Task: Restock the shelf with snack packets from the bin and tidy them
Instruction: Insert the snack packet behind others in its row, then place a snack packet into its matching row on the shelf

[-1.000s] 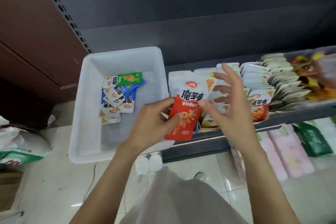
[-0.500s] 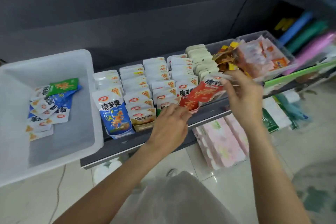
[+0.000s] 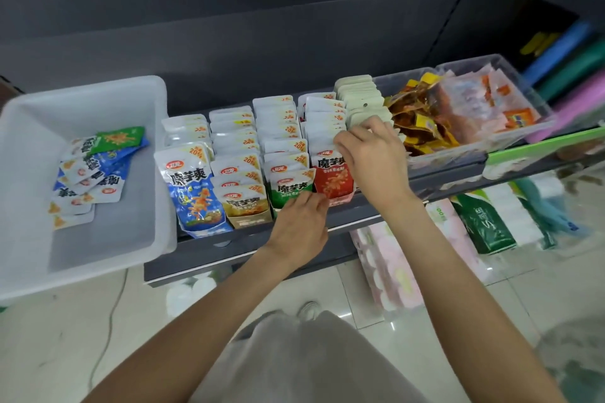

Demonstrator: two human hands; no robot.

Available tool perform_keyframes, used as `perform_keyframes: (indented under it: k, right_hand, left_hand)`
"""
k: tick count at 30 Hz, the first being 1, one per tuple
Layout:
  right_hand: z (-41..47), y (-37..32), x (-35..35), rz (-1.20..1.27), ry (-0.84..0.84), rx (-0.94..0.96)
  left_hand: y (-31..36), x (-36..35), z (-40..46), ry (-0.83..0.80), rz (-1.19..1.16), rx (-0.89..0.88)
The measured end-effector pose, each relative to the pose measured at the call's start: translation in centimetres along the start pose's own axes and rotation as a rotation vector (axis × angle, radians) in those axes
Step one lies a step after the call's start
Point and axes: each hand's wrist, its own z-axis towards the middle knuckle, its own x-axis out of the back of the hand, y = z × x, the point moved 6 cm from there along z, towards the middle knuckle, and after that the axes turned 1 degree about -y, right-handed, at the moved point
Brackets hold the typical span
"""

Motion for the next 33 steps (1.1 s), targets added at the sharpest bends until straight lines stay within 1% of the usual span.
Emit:
perform_keyframes:
  k: [2,5,7,9,11,12,14,16,17,19,21,23,26,28,30,33]
  right_hand:
    - [0.4,0.2,-0.7,-0.066,-0.011,0.002]
    - [0.8,0.5,-2.1,-0.088,-0.076,-0.016]
    - [0.9,0.6,-2.3,-0.091,-0.075,-0.013]
    - [0.7,0.8,-1.9,0.005,-0.061,-0.037]
    - [0.2,0.8,-0.8,0.172,-0.036,-0.090]
    - [0.0,0.7,0.0,0.262,-0.019,-0.124]
    - [-0.6,0.0,1.4,0.471,0.008,-0.200]
    - [-0.7,-1.4,2.9,0.673,0.016,-0.252]
    - [-0.5,-2.5,3.5,0.748,0.005,-0.252]
    - [0.4,-5.5,4.1,0.855,-0.056,-0.193]
    - [1.7,-9.2,3.9,0.928,-0.137,-0.106]
    - [3.3,-13.4,3.1,0.962,-0.253,-0.015]
    - [5.7,-20.4,1.3,0.871,-0.457,0.163]
    - [7.8,-24.7,-0.1,0.836,-0.496,0.251]
    - [10.2,-28.5,-2.1,0.815,-0.483,0.268]
    - [14.1,-33.2,-7.3,0.663,-0.496,0.211]
  left_hand:
    - [-0.1,0.0,0.0,0.019,0.006,-0.017]
    - [-0.3,-0.2,-0.1,0.033,0.011,-0.040]
    - [-0.4,-0.2,-0.1,0.042,0.008,-0.041]
    - [-0.5,0.1,-0.4,0.052,-0.050,-0.047]
    - [-0.9,1.0,-1.2,0.095,-0.173,-0.059]
    - [-1.2,1.8,-1.9,0.138,-0.234,-0.067]
    - [-2.5,4.3,-3.9,0.300,-0.325,-0.045]
    - [-4.9,6.9,-6.9,0.486,-0.429,0.043]
    - [-6.5,8.0,-8.5,0.562,-0.478,0.116]
    - [-10.1,9.9,-12.0,0.686,-0.553,0.287]
    - [-13.9,11.2,-15.3,0.774,-0.565,0.429]
    - [-17.9,12.0,-18.0,0.809,-0.554,0.569]
    - [-24.8,11.2,-21.2,0.784,-0.565,0.739]
    - [-29.4,10.1,-21.7,0.695,-0.570,0.758]
    - [-33.5,8.7,-21.1,0.547,-0.543,0.773]
    - [-38.5,6.9,-18.7,0.344,-0.424,0.772]
